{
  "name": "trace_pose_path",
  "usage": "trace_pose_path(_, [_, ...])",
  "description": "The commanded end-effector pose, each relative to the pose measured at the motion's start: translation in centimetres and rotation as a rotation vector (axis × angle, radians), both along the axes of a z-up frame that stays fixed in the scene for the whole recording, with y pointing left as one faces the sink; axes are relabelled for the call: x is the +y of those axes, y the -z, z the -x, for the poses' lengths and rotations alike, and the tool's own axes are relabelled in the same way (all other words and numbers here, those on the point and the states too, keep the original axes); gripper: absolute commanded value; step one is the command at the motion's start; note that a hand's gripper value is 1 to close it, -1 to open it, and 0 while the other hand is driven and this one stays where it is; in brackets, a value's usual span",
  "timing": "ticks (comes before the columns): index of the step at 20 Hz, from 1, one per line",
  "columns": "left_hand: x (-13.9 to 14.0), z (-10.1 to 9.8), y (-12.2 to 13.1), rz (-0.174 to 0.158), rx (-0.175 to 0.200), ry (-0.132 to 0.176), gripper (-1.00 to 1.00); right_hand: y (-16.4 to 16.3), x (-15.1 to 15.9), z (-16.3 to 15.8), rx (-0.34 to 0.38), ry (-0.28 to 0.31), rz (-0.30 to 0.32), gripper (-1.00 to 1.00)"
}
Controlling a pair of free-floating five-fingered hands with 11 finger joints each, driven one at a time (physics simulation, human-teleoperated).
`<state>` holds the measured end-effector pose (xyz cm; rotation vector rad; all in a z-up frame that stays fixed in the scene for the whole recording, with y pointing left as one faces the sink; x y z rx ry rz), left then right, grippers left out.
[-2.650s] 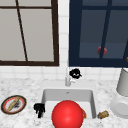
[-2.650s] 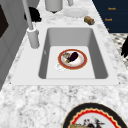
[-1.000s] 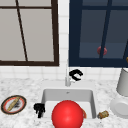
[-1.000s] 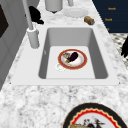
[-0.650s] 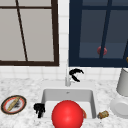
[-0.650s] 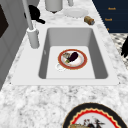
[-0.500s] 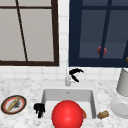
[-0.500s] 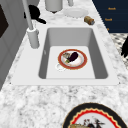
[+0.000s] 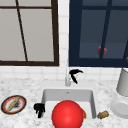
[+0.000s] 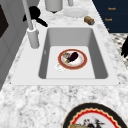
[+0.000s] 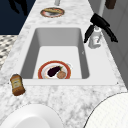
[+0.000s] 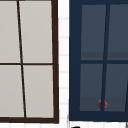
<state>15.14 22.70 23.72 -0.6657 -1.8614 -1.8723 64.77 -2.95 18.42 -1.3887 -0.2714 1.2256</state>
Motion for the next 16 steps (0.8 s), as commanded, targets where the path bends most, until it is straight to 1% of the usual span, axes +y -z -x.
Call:
trace_pose_path(1, [0.0, 0.0, 0.0, 0.0, 0.0, 0.0, 0.0, 0.0, -0.7, 0.0, 0.008, -0.02, -0.124, -1.0])
trace_pose_path(6, [0.0, 0.0, 0.0, 0.0, 0.0, 0.0, 0.0, 0.0, -1.5, 0.3, 0.032, -0.031, -0.243, -1.0])
trace_pose_path(12, [0.0, 0.0, 0.0, 0.0, 0.0, 0.0, 0.0, -0.2, -2.4, 0.3, 0.031, -0.03, -0.391, -1.0])
trace_pose_path(13, [0.0, 0.0, 0.0, 0.0, 0.0, 0.0, 0.0, -0.3, -2.5, 0.3, 0.044, -0.029, -0.416, 1.0])
trace_pose_path(14, [0.0, 0.0, 0.0, 0.0, 0.0, 0.0, 0.0, -0.6, -2.6, 0.3, 0.05, -0.041, -0.422, 1.0])
trace_pose_path(16, [0.0, 0.0, 0.0, 0.0, 0.0, 0.0, 0.0, -0.8, -2.9, 0.2, 0.05, -0.041, -0.469, 1.0])
